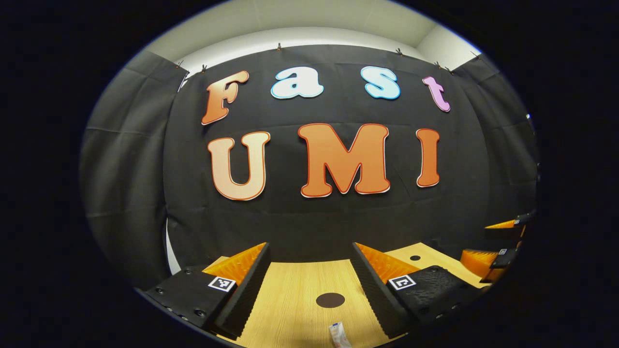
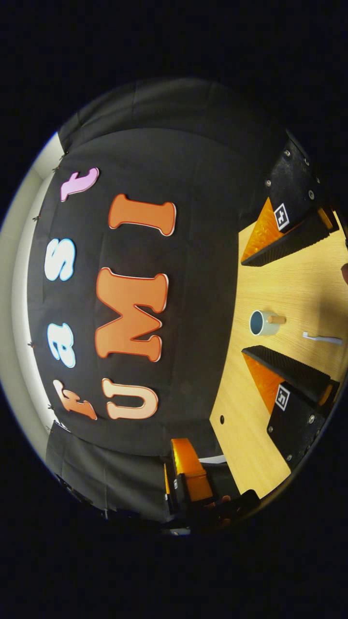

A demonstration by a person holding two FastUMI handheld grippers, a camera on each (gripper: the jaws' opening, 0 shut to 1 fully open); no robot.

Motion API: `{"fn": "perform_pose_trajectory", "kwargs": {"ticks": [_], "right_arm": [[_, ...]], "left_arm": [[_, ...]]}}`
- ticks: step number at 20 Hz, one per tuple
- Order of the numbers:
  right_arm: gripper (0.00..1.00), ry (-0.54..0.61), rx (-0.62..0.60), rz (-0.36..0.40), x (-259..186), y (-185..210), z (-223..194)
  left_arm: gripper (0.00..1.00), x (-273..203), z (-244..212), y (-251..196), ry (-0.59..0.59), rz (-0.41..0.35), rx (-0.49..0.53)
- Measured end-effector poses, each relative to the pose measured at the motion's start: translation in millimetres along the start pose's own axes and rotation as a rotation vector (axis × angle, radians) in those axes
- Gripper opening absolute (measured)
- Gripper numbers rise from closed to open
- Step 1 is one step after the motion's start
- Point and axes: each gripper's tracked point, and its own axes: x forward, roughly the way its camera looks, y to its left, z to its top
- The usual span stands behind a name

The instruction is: Put the toothbrush and toothpaste on the desktop into the cup, then pick up the cup and place it on the coaster on the desktop.

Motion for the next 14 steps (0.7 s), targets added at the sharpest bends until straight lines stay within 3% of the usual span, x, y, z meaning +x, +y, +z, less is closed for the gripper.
{"fn": "perform_pose_trajectory", "kwargs": {"ticks": [8,14], "right_arm": [[0.96,0.506,0.029,0.097,27.9,32.3,-125.9],[0.89,0.75,0.024,0.165,28.0,58.8,-182.9]], "left_arm": [[0.99,-0.3,-23.1,15.0,0.096,0.026,0.03],[0.99,-2.3,-46.4,32.7,0.17,0.066,0.047]]}}
